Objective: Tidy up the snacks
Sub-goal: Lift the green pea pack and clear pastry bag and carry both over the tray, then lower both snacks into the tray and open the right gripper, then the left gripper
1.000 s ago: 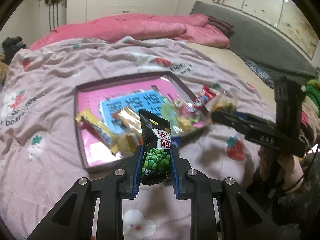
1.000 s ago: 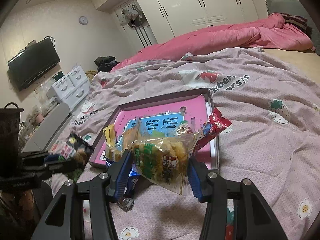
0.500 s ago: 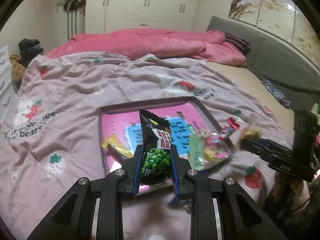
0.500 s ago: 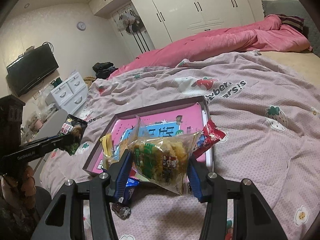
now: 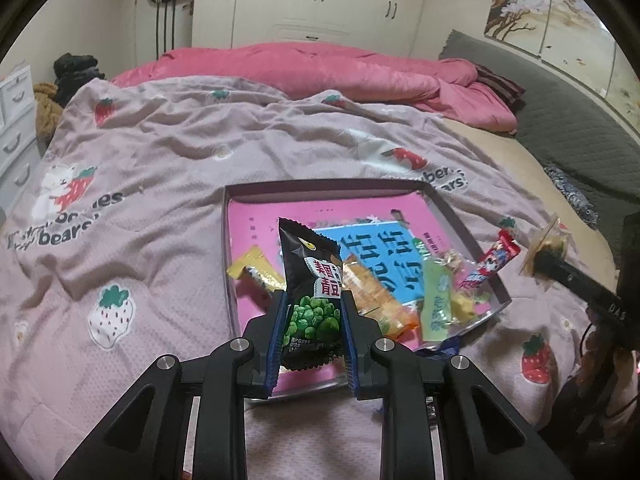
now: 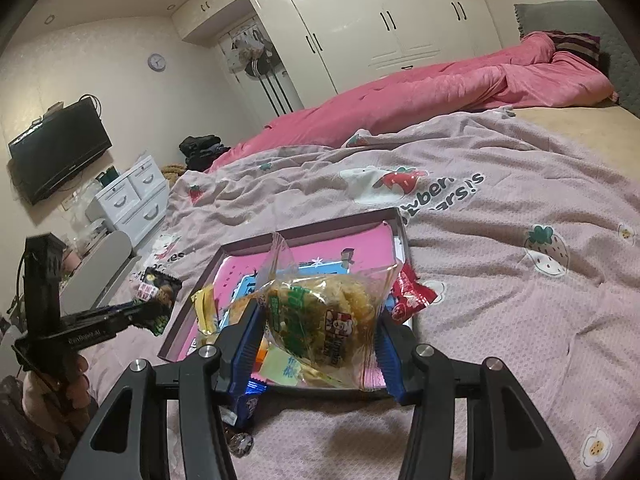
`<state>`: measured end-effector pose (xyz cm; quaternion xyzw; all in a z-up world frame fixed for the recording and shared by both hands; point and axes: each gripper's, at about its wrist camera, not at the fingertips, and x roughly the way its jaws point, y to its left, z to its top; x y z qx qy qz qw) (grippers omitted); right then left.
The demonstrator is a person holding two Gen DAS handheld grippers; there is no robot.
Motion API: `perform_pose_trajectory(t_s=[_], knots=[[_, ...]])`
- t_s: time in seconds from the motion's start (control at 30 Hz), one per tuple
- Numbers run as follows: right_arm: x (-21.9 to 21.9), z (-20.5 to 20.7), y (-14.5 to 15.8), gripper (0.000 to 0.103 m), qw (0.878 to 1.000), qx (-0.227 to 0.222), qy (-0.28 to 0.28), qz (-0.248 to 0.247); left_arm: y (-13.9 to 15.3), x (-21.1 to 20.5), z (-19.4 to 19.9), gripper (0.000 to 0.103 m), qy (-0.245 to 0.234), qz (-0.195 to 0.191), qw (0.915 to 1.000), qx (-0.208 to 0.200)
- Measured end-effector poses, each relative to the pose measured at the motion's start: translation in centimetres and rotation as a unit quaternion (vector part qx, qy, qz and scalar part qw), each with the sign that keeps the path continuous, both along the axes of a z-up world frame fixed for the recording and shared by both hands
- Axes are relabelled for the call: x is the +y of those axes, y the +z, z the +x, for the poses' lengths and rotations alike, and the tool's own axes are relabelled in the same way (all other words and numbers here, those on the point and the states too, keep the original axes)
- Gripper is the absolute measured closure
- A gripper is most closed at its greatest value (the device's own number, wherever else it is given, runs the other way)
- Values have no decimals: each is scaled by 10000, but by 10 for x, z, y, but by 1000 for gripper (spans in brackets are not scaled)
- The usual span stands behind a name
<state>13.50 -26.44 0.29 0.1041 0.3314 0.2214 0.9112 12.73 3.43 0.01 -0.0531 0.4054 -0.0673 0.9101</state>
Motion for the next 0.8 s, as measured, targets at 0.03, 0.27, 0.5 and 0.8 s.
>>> perform_pose_trajectory(t_s=[0.03, 0.27, 0.5, 0.8], knots=[[1, 0, 0, 51, 10000, -9, -8, -45, -2, 0, 0, 77, 13, 44, 10000, -10], [9, 6, -3, 51, 9998, -23, 31, -212, -14, -2, 4, 77, 49, 173, 9998, 123], [24, 9, -8, 51, 9991, -4, 215, -356, -25, -4, 6, 77, 40, 288, 9993, 241], [40, 15, -16, 51, 9978, 47, 416, -520, -33, -5, 9, 77, 50, 293, 9989, 359]])
